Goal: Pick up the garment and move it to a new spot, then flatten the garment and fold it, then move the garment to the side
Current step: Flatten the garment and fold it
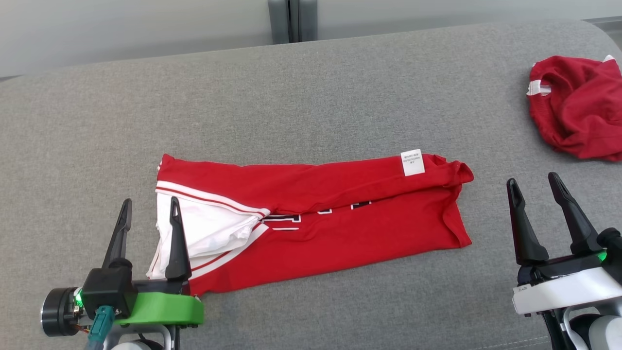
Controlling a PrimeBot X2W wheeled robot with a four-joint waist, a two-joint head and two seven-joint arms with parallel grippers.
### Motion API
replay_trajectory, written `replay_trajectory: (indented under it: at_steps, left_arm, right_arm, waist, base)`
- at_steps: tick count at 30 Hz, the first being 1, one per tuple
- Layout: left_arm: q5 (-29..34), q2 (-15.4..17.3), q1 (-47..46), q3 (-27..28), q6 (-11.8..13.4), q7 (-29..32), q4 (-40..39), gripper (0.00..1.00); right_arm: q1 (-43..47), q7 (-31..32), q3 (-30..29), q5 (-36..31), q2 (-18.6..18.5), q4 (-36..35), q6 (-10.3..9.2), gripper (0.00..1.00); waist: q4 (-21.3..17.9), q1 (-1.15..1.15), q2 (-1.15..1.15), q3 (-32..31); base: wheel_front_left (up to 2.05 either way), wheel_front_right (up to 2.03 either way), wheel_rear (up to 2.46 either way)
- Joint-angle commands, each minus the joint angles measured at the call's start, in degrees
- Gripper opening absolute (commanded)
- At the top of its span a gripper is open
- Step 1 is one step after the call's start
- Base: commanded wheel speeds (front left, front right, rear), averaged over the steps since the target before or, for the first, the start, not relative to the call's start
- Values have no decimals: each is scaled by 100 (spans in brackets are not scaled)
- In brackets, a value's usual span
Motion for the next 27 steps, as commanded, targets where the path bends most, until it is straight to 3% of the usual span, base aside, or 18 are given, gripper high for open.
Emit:
replay_trajectory:
  at_steps: [1, 18, 27]
  left_arm:
    - [47, 51, 106, -1, 44, 19, -52, 100]
    - [127, 38, -128, -107, 135, 70, -334, 100]
    - [227, -127, -726, -299, 45, -117, -287, 100]
  right_arm:
    - [67, 35, -18, -45, 25, -43, 0, 100]
    - [-112, 142, -62, 87, -83, 48, 0, 100]
    - [-943, 94, 162, 366, -481, 1094, 0, 100]
  waist:
    - [-8, 0, 0, -18]
    - [185, 0, 0, 323]
    - [565, 0, 0, 1111]
  base:
    - [0, 0, 0]
    - [0, 0, 0]
    - [0, 0, 0]
